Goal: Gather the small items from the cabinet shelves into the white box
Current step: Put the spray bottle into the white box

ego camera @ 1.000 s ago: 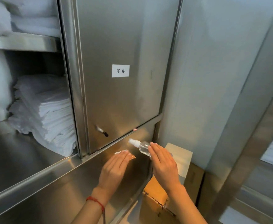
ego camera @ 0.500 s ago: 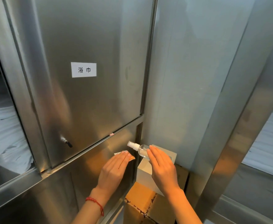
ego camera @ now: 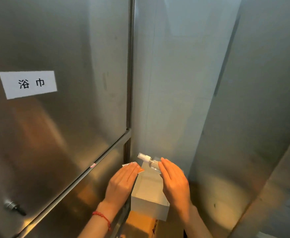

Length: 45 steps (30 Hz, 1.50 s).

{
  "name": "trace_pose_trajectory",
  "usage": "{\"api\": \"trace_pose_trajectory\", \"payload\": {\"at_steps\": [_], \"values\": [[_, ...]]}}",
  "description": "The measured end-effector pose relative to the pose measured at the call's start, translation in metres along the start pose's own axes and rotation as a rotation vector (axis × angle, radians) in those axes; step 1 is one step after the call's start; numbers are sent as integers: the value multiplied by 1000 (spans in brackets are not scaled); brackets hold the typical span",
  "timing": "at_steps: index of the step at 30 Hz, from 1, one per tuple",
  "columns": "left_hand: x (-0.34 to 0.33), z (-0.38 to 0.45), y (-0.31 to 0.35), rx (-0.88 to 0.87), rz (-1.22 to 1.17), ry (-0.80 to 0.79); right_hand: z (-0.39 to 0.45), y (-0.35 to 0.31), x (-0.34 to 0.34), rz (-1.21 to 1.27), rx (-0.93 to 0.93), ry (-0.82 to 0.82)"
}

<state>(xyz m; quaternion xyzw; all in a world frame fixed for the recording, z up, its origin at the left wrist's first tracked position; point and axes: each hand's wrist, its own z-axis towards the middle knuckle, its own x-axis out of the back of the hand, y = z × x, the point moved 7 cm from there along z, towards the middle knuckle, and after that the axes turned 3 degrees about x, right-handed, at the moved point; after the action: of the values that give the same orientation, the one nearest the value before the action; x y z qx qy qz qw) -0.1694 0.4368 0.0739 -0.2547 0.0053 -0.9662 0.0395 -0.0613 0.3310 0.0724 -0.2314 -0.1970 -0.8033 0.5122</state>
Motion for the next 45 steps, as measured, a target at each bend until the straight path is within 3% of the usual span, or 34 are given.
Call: {"api": "trace_pose_trajectory", "payload": {"at_steps": [11,23,29,36,45], "values": [[-67,18,-51,-91,-154,-25,24,20,-51,-129,-45,66],[-141,20,-84,-56,-206,-131,28,50,-113,-127,-158,-135],[-186,11,-88,-5,-239,-277,22,77,-144,-51,-172,-240],[-222,7,-93,23,-253,-359,10,98,-178,-19,-186,-267],[-264,-3,-110,-12,-247,-346,-4,113,-222,-13,-260,-324]]}}
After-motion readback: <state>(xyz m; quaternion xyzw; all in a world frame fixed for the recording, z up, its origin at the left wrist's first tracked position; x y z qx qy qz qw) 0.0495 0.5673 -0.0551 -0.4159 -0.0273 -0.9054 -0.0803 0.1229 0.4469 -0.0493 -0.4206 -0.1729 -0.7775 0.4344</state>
